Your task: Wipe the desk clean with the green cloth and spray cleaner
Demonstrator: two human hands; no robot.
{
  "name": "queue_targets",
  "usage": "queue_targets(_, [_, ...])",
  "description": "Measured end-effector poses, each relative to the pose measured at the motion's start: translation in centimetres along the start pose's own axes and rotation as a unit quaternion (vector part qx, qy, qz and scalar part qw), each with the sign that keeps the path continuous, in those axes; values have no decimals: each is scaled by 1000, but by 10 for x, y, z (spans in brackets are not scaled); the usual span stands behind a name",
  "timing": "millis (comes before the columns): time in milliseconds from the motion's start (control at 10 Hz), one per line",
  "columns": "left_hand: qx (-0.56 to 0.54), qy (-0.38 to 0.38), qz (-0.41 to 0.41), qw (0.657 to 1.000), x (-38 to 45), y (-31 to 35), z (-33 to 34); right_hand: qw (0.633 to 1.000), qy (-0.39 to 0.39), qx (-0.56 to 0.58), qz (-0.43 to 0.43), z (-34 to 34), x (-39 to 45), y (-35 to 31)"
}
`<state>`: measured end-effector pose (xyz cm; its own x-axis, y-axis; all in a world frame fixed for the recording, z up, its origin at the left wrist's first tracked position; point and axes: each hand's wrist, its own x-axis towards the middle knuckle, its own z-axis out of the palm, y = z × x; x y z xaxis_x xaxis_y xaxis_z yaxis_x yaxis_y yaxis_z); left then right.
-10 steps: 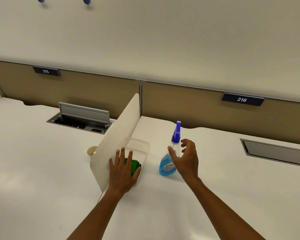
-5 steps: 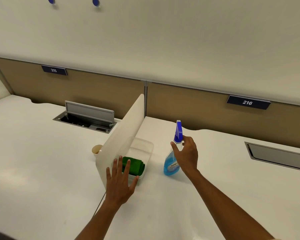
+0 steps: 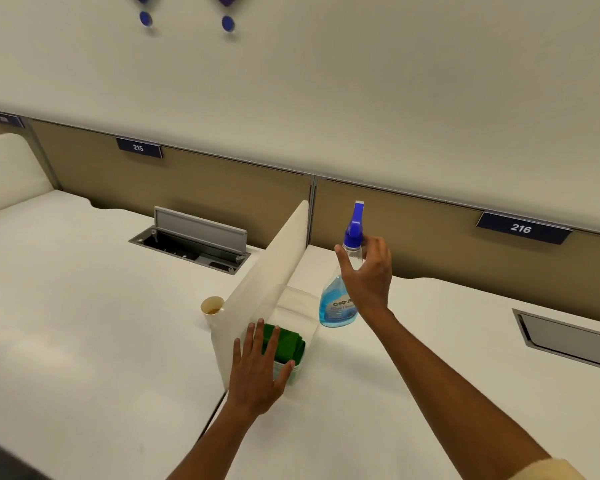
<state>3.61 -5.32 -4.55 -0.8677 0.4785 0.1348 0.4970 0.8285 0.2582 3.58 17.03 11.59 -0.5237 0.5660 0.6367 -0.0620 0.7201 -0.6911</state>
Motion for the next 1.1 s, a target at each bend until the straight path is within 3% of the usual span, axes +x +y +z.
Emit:
queue_targets(200, [12,-20,-19,1000,5,2,3,998,-18,42,50,30,5,-14])
queue_targets(600, [26,-36,-21,999,21,-3,-13,984,-138,-39,107,86,-24,1])
queue_targets(900, [39,-35,-2,999,24,-4,-10,976,-162,-77,124,106,-28,2])
queue_targets(1100, [24,8,32,999,40,1,-8,972,-193,-73,115,94,-27,4])
